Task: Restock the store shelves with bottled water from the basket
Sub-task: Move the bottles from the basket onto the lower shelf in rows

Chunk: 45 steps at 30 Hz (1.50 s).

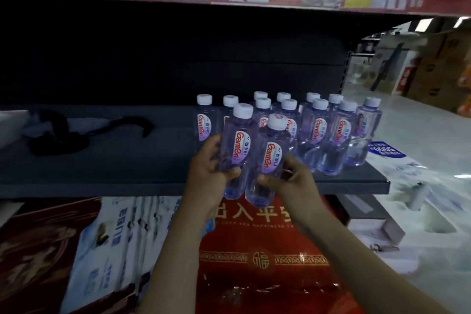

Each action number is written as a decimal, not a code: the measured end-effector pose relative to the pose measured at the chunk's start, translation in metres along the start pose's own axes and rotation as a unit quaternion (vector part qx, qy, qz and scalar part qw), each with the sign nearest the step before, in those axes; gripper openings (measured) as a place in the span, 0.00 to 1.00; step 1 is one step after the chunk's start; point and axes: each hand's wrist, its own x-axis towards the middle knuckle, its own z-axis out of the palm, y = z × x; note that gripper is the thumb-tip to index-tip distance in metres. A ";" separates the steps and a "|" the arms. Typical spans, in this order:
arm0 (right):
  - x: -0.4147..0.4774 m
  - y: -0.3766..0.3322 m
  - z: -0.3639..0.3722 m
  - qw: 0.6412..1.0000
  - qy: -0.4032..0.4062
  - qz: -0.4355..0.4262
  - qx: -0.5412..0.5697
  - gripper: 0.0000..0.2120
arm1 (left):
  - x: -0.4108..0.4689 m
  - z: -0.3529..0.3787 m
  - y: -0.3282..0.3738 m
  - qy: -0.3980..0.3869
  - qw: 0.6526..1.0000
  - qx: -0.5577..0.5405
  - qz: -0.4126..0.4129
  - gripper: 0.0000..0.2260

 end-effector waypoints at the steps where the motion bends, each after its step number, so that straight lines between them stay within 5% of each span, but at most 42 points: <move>1: 0.006 0.001 0.010 1.000 0.005 -0.009 -0.012 0.20 | 0.004 -0.006 -0.002 0.015 1.000 -0.001 0.007 0.28; 13: 0.043 0.026 0.059 0.991 0.074 -0.035 -0.103 0.22 | 0.027 -0.033 -0.028 0.085 0.996 0.010 0.016 0.22; 16: 0.043 0.027 0.066 0.968 0.090 -0.083 -0.220 0.20 | 0.028 -0.032 -0.032 0.103 0.992 0.064 0.035 0.19; 20: 0.040 0.023 0.073 0.926 0.106 -0.060 -0.358 0.29 | 0.029 -0.026 -0.043 0.128 0.979 0.150 0.054 0.25; 26: 0.033 0.024 0.071 0.959 0.124 -0.059 -0.247 0.20 | 0.021 -0.019 -0.042 0.172 0.977 0.120 0.032 0.23; 34: 0.035 0.036 0.081 0.930 0.139 -0.090 -0.327 0.19 | 0.026 -0.022 -0.051 0.193 0.964 0.174 0.058 0.15; 45: 0.046 0.031 0.092 0.904 0.139 -0.070 -0.398 0.22 | 0.039 -0.023 -0.061 0.111 0.972 0.203 0.035 0.29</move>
